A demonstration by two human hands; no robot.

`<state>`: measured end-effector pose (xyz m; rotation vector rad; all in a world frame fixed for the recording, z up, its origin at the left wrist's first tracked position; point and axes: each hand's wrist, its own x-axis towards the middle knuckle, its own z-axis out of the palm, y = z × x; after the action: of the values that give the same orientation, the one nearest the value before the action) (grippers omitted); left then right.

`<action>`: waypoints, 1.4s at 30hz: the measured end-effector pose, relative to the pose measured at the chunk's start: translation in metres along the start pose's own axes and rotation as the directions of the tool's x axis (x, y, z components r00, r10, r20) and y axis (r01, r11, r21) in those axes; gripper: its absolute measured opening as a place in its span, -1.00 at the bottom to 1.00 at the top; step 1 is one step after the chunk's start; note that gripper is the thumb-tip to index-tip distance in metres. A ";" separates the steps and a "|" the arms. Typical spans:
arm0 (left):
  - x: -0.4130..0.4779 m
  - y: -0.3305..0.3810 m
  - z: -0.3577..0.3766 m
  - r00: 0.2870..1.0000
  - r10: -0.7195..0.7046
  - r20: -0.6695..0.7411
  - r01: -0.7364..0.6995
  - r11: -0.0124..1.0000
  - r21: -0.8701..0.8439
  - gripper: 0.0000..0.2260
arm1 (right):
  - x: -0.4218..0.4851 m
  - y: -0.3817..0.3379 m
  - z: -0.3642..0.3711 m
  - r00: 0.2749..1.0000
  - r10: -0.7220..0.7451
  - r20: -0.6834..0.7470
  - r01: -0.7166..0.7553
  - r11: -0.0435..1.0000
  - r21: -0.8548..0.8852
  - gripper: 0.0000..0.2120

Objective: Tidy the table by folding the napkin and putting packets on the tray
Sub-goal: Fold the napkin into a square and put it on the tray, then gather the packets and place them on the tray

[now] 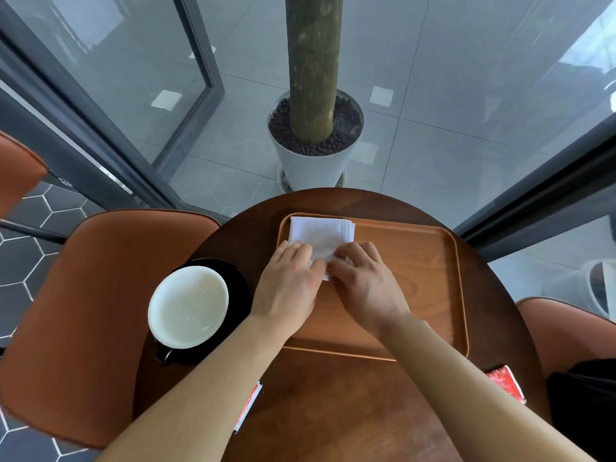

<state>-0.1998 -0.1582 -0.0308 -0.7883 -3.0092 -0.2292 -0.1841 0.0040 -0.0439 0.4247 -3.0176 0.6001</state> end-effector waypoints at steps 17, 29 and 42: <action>-0.136 0.024 -0.023 0.989 -0.090 -0.118 0.073 0.987 -0.142 -0.74 | -0.106 -0.004 -0.029 0.990 0.094 -0.102 -0.087 0.994 0.069 -0.74; -0.281 -0.014 0.004 0.997 -0.059 0.047 0.065 0.989 -0.133 -0.32 | -0.257 -0.015 -0.014 0.982 0.147 -0.118 -0.156 0.985 -0.074 -0.47; -0.221 0.062 0.036 0.970 -0.210 0.122 0.213 0.977 -0.013 -0.25 | -0.235 -0.024 0.024 0.988 0.149 0.035 -0.135 0.956 -0.260 -0.28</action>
<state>0.0237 -0.2075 -0.0708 -0.4978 -3.2108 -0.2332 0.0492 0.0341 -0.0779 0.2145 -3.1374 0.1971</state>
